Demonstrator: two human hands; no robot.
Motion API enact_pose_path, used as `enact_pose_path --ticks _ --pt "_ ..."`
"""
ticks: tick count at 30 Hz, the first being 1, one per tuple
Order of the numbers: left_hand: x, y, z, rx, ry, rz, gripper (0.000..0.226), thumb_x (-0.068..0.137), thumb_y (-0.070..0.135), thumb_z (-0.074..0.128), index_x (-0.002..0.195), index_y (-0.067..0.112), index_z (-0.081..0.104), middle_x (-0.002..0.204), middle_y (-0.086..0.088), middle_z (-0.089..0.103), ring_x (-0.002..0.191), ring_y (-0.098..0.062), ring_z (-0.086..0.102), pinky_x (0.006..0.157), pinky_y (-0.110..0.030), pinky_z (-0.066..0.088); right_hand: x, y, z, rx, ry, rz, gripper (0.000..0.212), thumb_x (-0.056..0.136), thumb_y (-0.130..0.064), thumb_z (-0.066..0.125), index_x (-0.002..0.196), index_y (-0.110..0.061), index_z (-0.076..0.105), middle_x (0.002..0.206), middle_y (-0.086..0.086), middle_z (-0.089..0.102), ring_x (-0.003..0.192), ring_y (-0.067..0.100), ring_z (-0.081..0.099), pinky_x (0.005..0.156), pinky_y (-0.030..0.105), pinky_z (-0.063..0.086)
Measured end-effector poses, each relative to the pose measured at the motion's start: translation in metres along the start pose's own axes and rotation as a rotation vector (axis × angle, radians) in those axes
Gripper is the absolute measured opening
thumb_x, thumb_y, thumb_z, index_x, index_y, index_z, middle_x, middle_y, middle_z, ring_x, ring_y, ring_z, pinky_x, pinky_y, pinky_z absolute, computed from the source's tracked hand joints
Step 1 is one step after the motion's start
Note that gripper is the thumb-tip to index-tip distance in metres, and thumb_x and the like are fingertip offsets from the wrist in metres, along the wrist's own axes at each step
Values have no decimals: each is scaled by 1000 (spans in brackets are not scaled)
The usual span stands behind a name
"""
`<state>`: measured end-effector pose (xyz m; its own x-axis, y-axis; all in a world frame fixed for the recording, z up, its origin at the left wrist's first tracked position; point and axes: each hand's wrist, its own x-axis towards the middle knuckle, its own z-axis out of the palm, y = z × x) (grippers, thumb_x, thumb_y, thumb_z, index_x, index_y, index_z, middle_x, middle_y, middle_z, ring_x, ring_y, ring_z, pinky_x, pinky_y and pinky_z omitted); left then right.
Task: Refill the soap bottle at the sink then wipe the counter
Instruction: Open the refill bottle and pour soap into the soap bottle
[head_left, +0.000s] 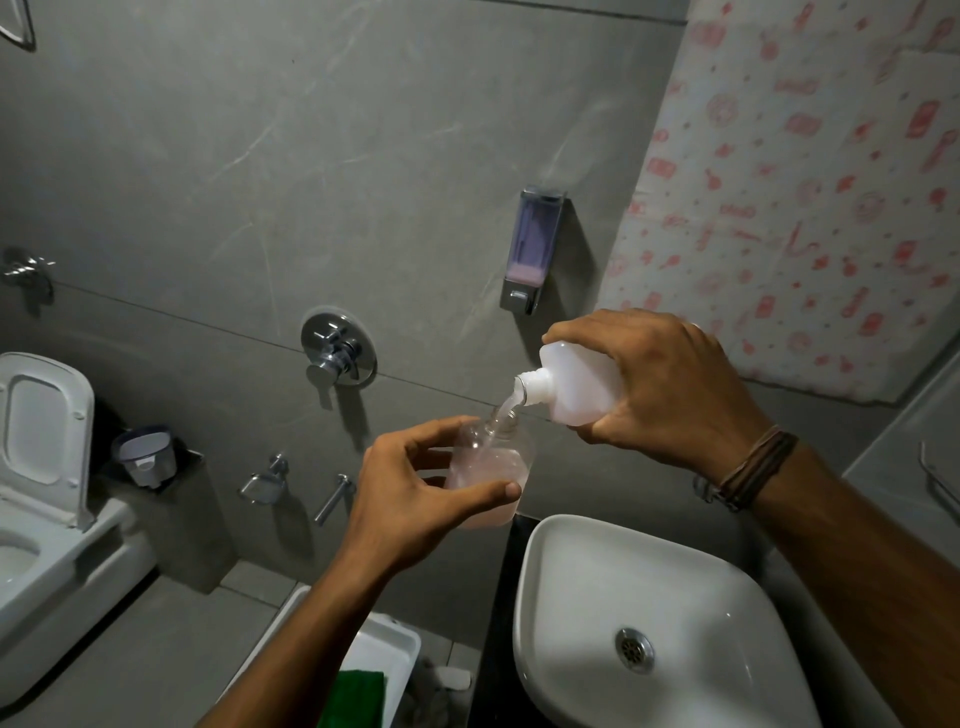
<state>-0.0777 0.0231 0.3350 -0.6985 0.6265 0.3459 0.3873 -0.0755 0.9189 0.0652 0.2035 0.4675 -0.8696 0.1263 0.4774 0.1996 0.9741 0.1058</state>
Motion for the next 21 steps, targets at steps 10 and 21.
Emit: enact_pose_path --ticks 10,21 --pt "0 0 0 3 6 -13 70 45 65 92 111 46 76 104 25 80 97 7 75 75 -21 66 -1 2 -4 -15 -3 -13 76 61 -43 92 129 -24 65 125 1 72 104 26 69 93 40 53" --pt "-1 1 3 -6 9 -25 67 44 62 94 106 47 77 104 30 80 95 8 76 73 -18 65 -2 5 -7 -23 2 -20 75 62 -43 91 130 -25 64 126 0 71 106 26 68 95 40 51"
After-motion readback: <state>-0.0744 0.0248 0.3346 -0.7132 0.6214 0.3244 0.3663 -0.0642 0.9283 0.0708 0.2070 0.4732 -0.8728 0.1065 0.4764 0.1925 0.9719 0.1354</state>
